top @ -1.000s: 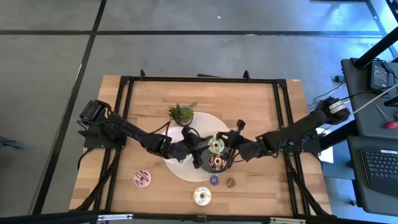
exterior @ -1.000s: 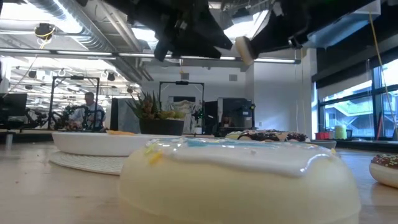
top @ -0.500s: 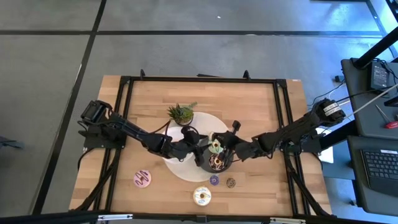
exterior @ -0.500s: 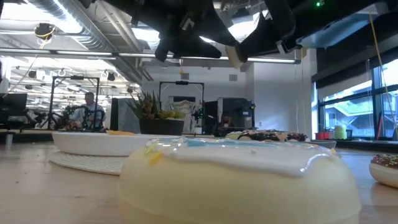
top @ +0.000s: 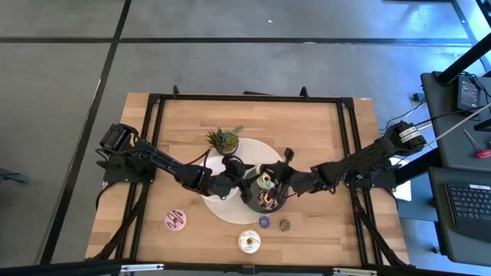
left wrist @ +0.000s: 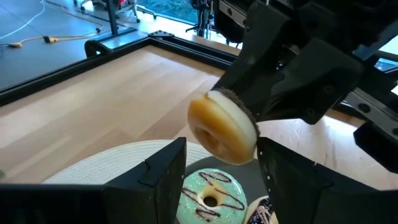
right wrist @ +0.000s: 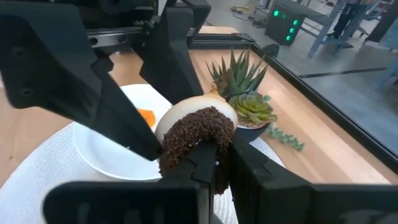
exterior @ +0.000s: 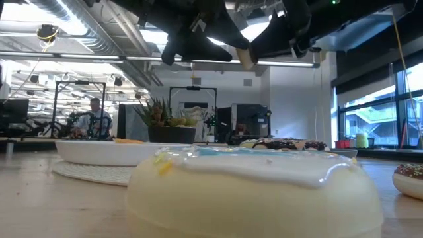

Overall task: Pick & Place donuts
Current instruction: Put the small black donut on the white plate

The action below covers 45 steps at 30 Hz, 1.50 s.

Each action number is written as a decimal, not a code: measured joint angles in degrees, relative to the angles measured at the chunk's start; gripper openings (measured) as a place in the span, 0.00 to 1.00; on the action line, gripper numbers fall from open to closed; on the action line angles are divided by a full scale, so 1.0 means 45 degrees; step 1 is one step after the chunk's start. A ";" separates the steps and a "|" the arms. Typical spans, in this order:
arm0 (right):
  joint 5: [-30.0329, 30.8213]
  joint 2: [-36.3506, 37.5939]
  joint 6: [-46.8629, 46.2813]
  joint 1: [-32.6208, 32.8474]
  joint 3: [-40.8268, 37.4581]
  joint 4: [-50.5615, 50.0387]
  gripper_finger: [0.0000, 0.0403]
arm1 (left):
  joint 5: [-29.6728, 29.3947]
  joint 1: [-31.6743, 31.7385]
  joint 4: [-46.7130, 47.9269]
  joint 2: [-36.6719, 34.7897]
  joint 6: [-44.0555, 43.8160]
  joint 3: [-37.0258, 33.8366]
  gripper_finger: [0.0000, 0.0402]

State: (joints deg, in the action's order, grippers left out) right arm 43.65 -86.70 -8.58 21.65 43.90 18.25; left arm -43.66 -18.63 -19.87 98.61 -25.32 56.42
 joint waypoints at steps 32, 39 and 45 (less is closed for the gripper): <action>-0.0551 0.0019 0.0301 -0.0072 0.0000 0.0231 0.09 | 0.0282 0.0195 -0.0730 -0.0010 0.0246 -0.0015 0.30; -0.0632 0.0019 0.0316 -0.0072 0.0000 0.0079 0.10 | 0.0301 0.0243 -0.0459 -0.0015 0.0237 -0.0015 0.21; -0.1067 0.0019 0.0009 -0.0207 0.0000 -0.0047 0.25 | 0.0355 0.0223 -0.0225 -0.0019 0.0208 -0.0015 0.16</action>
State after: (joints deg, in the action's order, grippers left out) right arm 38.85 -86.61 -8.54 20.72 43.90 18.03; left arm -42.06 -17.63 -20.88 98.52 -24.38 56.36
